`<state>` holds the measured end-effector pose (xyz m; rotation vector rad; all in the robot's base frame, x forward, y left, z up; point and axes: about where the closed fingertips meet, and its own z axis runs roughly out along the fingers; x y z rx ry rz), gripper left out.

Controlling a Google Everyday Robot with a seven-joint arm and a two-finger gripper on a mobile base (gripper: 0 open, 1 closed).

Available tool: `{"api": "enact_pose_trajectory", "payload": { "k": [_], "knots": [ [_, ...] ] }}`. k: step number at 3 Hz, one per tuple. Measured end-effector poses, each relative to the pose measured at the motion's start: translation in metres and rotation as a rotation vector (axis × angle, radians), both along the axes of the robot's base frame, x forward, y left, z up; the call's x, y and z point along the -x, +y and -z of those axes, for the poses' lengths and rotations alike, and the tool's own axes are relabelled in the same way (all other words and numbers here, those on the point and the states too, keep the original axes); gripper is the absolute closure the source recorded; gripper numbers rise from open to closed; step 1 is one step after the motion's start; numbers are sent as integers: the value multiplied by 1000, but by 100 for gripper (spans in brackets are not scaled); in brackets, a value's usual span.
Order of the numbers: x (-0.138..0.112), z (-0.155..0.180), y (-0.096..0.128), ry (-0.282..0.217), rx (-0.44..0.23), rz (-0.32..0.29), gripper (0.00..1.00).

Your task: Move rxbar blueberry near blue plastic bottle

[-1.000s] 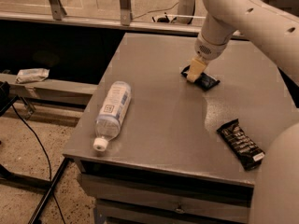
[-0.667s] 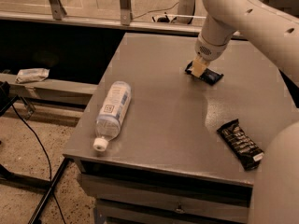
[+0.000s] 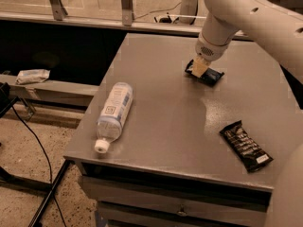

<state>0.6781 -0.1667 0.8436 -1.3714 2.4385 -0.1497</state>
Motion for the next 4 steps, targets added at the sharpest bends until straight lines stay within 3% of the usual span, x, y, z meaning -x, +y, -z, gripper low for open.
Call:
{"api": "enact_pose_trajectory", "payload": {
  "k": [1,2,3,4],
  "knots": [
    [33,-24,28,-60,31,-150,100],
    [67,-17,49,-83,111,-249,100],
    [104,11,65,-34,143,-342,100],
    [129,27,79,8,130,-416,100]
  ]
}}
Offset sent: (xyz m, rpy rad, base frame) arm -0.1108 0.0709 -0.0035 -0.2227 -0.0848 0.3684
